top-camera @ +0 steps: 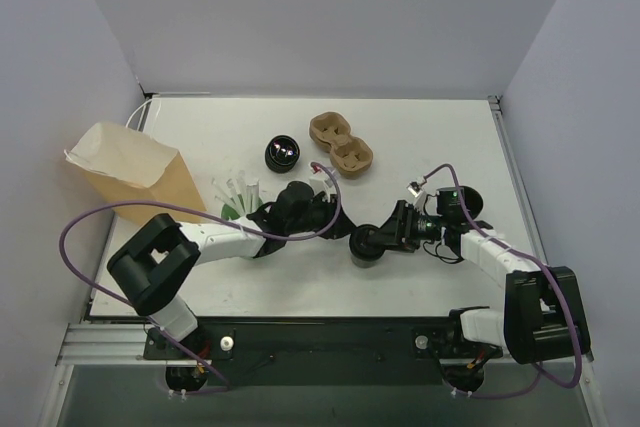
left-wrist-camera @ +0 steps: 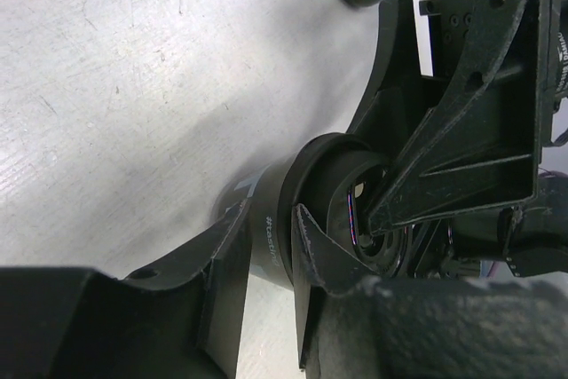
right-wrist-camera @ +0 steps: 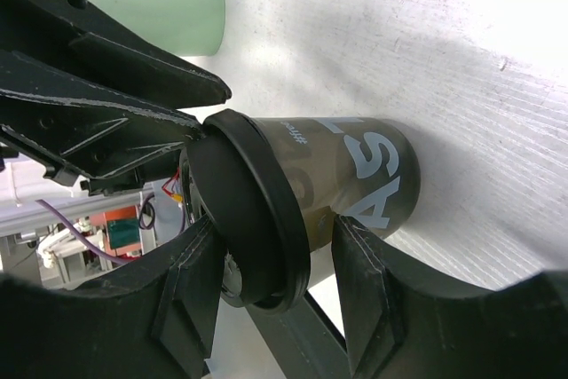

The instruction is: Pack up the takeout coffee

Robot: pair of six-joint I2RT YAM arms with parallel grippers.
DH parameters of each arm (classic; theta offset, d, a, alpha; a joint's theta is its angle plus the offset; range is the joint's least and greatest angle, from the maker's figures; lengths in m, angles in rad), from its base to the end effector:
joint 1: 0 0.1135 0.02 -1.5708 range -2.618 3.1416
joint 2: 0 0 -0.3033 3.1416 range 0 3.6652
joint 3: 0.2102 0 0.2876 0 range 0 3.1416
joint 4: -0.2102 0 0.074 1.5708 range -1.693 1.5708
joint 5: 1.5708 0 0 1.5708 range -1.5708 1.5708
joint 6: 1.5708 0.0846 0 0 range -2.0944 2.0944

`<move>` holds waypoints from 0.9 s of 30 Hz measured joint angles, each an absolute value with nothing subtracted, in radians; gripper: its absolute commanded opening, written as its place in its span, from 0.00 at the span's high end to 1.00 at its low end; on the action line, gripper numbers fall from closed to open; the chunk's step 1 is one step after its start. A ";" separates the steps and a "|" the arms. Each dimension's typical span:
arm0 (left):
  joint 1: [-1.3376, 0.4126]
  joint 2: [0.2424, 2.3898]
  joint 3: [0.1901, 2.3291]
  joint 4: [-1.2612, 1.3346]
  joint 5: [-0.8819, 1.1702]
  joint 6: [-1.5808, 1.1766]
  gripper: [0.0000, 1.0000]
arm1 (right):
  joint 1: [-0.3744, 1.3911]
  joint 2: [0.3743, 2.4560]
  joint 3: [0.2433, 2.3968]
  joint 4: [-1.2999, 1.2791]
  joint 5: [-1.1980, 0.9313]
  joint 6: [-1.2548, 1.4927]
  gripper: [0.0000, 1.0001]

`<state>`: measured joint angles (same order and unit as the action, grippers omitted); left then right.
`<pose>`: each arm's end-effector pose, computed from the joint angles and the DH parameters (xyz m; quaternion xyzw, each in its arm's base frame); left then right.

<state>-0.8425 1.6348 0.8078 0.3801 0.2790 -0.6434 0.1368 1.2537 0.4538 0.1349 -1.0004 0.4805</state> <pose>0.2582 -0.3245 0.1827 0.1570 0.8265 -0.4436 0.3090 0.2465 0.1058 0.1679 -0.0718 0.8133 0.5275 0.2348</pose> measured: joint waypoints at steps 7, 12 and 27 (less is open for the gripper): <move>-0.888 1.641 0.783 0.429 0.149 -0.677 0.68 | 0.130 1.255 0.453 0.138 -0.992 0.501 0.64; -0.910 1.630 0.754 0.459 0.075 -0.707 0.68 | 0.130 1.264 0.455 0.139 -0.993 0.506 0.64; -0.925 1.440 0.765 0.150 -0.018 -0.704 0.55 | 0.159 1.281 0.472 0.153 -0.988 0.505 0.67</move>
<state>-0.9253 1.4403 0.7654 0.1497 -0.0181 -0.7036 0.1585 1.2812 0.4725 0.1528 -0.9878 0.5053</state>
